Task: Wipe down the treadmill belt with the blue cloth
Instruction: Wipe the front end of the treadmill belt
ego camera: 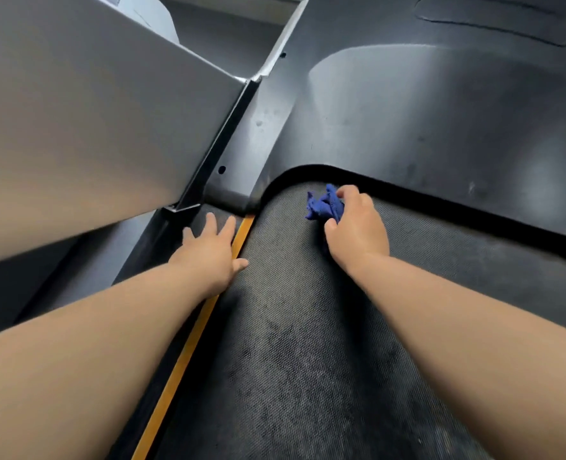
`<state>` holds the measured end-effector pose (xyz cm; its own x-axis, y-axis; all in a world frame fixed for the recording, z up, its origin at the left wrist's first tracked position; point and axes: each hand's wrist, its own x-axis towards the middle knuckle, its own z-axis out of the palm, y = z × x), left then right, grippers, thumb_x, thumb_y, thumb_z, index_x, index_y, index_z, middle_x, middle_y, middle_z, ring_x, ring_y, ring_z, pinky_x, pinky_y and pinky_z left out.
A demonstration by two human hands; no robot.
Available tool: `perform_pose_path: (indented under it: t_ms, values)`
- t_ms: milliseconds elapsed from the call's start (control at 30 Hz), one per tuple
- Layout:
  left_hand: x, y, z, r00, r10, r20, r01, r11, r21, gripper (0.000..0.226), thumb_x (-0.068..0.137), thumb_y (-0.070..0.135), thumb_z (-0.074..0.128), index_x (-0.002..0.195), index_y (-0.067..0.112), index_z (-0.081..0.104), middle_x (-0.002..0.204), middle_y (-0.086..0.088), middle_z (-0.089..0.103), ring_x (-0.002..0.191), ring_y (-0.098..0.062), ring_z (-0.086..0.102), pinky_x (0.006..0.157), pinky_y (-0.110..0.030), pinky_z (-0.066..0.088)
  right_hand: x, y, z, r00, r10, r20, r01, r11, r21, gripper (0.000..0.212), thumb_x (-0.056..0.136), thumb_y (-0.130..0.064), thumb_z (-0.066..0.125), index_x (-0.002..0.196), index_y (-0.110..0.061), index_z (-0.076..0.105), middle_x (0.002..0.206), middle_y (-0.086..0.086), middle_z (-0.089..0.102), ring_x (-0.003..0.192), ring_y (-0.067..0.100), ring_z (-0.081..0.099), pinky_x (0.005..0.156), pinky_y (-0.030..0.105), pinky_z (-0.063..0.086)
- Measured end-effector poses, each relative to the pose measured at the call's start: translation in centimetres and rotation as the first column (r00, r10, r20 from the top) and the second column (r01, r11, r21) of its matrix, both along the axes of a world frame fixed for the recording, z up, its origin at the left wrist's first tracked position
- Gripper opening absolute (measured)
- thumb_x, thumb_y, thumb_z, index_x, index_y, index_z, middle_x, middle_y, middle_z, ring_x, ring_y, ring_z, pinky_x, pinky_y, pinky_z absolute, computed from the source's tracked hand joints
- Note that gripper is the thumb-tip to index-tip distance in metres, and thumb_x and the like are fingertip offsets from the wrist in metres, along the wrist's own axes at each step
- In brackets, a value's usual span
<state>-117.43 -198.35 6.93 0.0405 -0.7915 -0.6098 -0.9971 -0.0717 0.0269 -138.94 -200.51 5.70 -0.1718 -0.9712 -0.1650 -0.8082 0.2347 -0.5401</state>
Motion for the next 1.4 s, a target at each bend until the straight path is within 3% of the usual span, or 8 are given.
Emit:
perform_pose_path:
  t_ms: [300, 400, 533, 700, 933, 1100, 1300, 1400]
  values:
    - [0.6, 0.9, -2.4, 0.995, -0.069, 0.066, 0.072, 0.997, -0.038, 0.078, 0.098, 0.024, 0.046, 0.149, 0.032, -0.012, 0.157, 0.002, -0.018, 0.141, -0.047, 0.006, 0.104, -0.052, 0.036, 2.9, -4.7, -4.3, 0.996, -0.067, -0.053, 0.066, 0.998, -0.022, 0.042, 0.090, -0.010, 0.044, 0.131, -0.020, 0.050, 0.132, 0.005, 0.046, 0.111, 0.031, 0.042, 0.085, 0.027, 0.030]
    - [0.4, 0.9, -2.8, 0.997, -0.037, 0.067, 0.040, 0.999, -0.035, 0.083, 0.096, 0.013, 0.045, 0.147, 0.035, -0.016, 0.156, 0.005, -0.022, 0.142, -0.044, 0.002, 0.104, -0.051, 0.038, 5.0, -4.1, -4.6, 0.970, 0.240, -0.037, -0.242, 0.968, -0.067, 0.032, 0.083, -0.014, 0.047, 0.110, -0.021, 0.063, 0.119, 0.003, 0.055, 0.104, 0.031, 0.048, 0.087, 0.032, 0.036]
    - [0.9, 0.5, -1.9, 0.992, -0.089, 0.086, 0.091, 0.996, -0.018, 0.084, 0.095, 0.025, 0.050, 0.148, 0.037, -0.013, 0.157, 0.006, -0.018, 0.142, -0.041, 0.010, 0.101, -0.047, 0.042, 5.5, -1.9, -4.9, 0.701, 0.701, -0.130, -0.711, 0.701, -0.052, 0.029, 0.085, -0.019, 0.050, 0.111, -0.021, 0.063, 0.118, 0.002, 0.055, 0.101, 0.029, 0.047, 0.083, 0.039, 0.046]
    - [0.9, 0.6, -1.6, 0.992, -0.093, 0.088, 0.096, 0.995, -0.031, 0.078, 0.097, 0.026, 0.047, 0.147, 0.039, -0.011, 0.157, 0.009, -0.017, 0.143, -0.037, 0.010, 0.083, -0.041, 0.050, 1.8, -7.8, -4.7, 0.983, 0.031, -0.179, -0.045, 0.996, -0.075, 0.028, 0.086, -0.011, 0.049, 0.110, -0.015, 0.063, 0.118, 0.010, 0.052, 0.107, 0.031, 0.047, 0.083, 0.032, 0.042]
    - [0.9, 0.6, -1.3, 0.988, -0.110, 0.106, 0.114, 0.993, -0.029, 0.080, 0.096, 0.032, 0.048, 0.147, 0.040, -0.013, 0.157, 0.008, -0.018, 0.142, -0.036, 0.011, 0.087, -0.041, 0.051, 5.9, -4.3, -3.7, 0.792, 0.606, -0.067, -0.604, 0.795, 0.053, 0.024, 0.087, -0.019, 0.052, 0.107, -0.020, 0.064, 0.115, 0.002, 0.048, 0.105, 0.025, 0.048, 0.081, 0.031, 0.045]
    - [0.7, 0.7, -1.5, 0.989, -0.093, 0.112, 0.097, 0.995, -0.032, 0.078, 0.096, 0.029, 0.048, 0.147, 0.040, -0.010, 0.157, 0.009, -0.016, 0.142, -0.036, 0.011, 0.081, -0.040, 0.053, 2.1, -7.8, -4.2, 0.955, 0.229, -0.191, -0.248, 0.965, -0.087, 0.029, 0.086, -0.012, 0.051, 0.109, -0.020, 0.066, 0.121, 0.005, 0.053, 0.101, 0.031, 0.044, 0.077, 0.031, 0.040]
    - [0.5, 0.6, -1.2, 0.988, -0.098, 0.118, 0.102, 0.994, -0.034, 0.079, 0.095, 0.031, 0.051, 0.148, 0.039, -0.007, 0.157, 0.008, -0.014, 0.141, -0.037, 0.014, 0.087, -0.043, 0.051, 4.8, -2.0, -4.8, 0.713, 0.690, -0.128, -0.699, 0.713, -0.055, 0.033, 0.085, -0.021, 0.041, 0.109, -0.019, 0.063, 0.119, 0.007, 0.053, 0.095, 0.032, 0.047, 0.076, 0.042, 0.050]
    - [0.4, 0.6, -1.2, 0.987, -0.103, 0.123, 0.107, 0.994, -0.024, 0.078, 0.096, 0.031, 0.049, 0.147, 0.040, -0.009, 0.157, 0.008, -0.016, 0.143, -0.037, 0.011, 0.086, -0.043, 0.050, 3.0, -6.4, -4.7, 0.854, 0.463, -0.239, -0.497, 0.861, -0.108, 0.039, 0.087, -0.025, 0.031, 0.111, -0.019, 0.062, 0.121, 0.008, 0.052, 0.096, 0.032, 0.045, 0.072, 0.039, 0.049]
